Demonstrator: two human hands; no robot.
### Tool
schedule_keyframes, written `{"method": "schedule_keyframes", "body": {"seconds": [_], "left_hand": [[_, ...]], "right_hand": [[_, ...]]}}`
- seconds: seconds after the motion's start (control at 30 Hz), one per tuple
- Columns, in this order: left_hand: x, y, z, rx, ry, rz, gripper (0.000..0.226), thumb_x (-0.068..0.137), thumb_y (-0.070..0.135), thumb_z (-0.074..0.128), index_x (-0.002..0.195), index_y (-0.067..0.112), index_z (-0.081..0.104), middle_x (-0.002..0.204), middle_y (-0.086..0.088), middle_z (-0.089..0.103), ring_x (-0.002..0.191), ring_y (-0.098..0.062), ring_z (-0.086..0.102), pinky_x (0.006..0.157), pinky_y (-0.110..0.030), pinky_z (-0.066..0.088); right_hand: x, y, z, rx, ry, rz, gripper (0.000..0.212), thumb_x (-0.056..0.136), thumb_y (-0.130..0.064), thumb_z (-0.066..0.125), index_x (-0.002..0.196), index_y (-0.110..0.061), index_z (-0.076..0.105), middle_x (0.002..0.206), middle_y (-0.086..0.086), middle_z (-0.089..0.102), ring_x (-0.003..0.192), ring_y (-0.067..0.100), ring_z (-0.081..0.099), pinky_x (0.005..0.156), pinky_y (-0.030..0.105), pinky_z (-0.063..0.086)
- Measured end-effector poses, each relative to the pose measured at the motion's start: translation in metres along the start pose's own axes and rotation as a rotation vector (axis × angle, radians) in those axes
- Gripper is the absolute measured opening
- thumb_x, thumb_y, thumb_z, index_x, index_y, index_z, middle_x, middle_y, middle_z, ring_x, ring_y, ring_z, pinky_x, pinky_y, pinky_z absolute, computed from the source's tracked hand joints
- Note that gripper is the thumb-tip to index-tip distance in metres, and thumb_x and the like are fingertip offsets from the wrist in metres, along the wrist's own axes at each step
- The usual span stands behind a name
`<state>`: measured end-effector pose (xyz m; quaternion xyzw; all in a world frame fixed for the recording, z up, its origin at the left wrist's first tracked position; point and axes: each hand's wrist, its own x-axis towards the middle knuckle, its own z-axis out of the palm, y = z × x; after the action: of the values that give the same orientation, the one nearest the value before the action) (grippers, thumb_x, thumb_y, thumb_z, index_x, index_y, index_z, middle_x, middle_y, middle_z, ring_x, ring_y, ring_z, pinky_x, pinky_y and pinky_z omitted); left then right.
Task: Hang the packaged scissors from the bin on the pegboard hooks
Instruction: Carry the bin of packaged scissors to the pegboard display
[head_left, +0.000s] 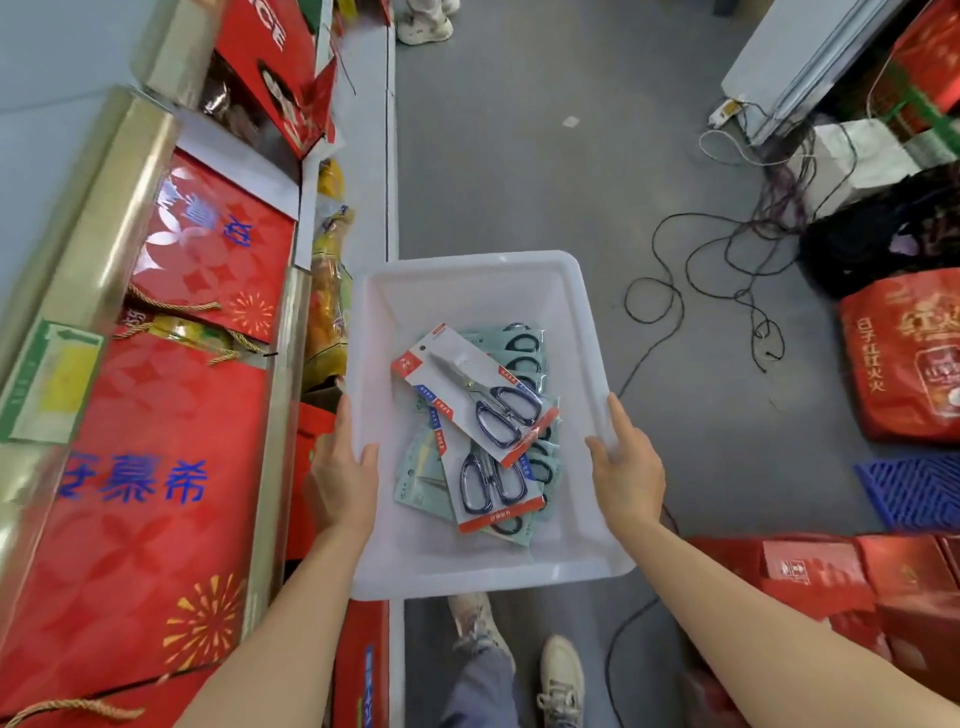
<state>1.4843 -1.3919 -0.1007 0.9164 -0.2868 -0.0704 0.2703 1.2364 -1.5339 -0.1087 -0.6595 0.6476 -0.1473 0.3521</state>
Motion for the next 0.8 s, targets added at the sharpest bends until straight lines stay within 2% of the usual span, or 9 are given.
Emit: {"method": "schedule_keyframes", "body": {"seconds": [0.1,0.2,0.27,0.53,0.67,0.8], "left_hand": [[0.013,-0.008,0.020,0.001,-0.034,-0.033,0.072,0.083,0.004,0.071,0.147,0.015,0.040,0.103,-0.029,0.058,0.093,-0.044,0.060,0.079,-0.046,0.048],[0.025,-0.017,0.036,0.087,-0.075,-0.037,0.071,0.087,0.014,0.068,0.150,0.025,0.036,0.108,-0.022,0.059,0.095,-0.042,0.060,0.073,-0.044,0.047],[0.031,-0.023,0.044,0.109,-0.099,-0.046,0.070,0.089,0.017,0.067,0.150,0.027,0.034,0.111,-0.020,0.059,0.098,-0.041,0.060,0.073,-0.043,0.047],[0.050,-0.043,0.063,0.128,-0.099,-0.019,0.070,0.089,0.017,0.068,0.150,0.026,0.035,0.107,-0.020,0.059,0.092,-0.042,0.061,0.070,-0.043,0.046],[0.052,-0.045,0.066,0.148,-0.105,-0.045,0.071,0.090,0.020,0.066,0.151,0.026,0.032,0.111,-0.020,0.059,0.095,-0.042,0.060,0.070,-0.043,0.045],[0.049,-0.048,0.066,0.186,-0.105,-0.048,0.072,0.090,0.023,0.066,0.152,0.029,0.029,0.112,-0.018,0.059,0.098,-0.041,0.060,0.069,-0.042,0.045]], "right_hand": [[0.015,0.005,0.019,-0.027,0.003,0.025,0.059,0.097,-0.028,0.051,0.149,-0.037,0.025,0.102,0.000,0.055,0.087,0.018,0.051,0.077,0.035,0.047],[0.027,0.010,0.036,-0.057,0.009,0.051,0.058,0.097,-0.029,0.050,0.149,-0.039,0.025,0.104,-0.001,0.055,0.088,0.017,0.050,0.080,0.037,0.048],[0.031,0.014,0.047,-0.064,0.017,0.068,0.058,0.097,-0.028,0.050,0.149,-0.038,0.025,0.104,0.000,0.055,0.087,0.018,0.050,0.077,0.036,0.047],[0.039,0.017,0.076,-0.089,0.048,0.026,0.058,0.097,-0.028,0.050,0.149,-0.036,0.025,0.098,0.001,0.053,0.078,0.020,0.051,0.068,0.032,0.040],[0.042,0.014,0.076,-0.100,0.044,0.008,0.058,0.098,-0.029,0.050,0.149,-0.036,0.025,0.102,0.002,0.055,0.077,0.020,0.051,0.069,0.033,0.044],[0.042,0.016,0.076,-0.118,0.044,-0.024,0.057,0.098,-0.029,0.048,0.150,-0.036,0.023,0.104,0.001,0.054,0.076,0.018,0.049,0.067,0.031,0.041]]}}
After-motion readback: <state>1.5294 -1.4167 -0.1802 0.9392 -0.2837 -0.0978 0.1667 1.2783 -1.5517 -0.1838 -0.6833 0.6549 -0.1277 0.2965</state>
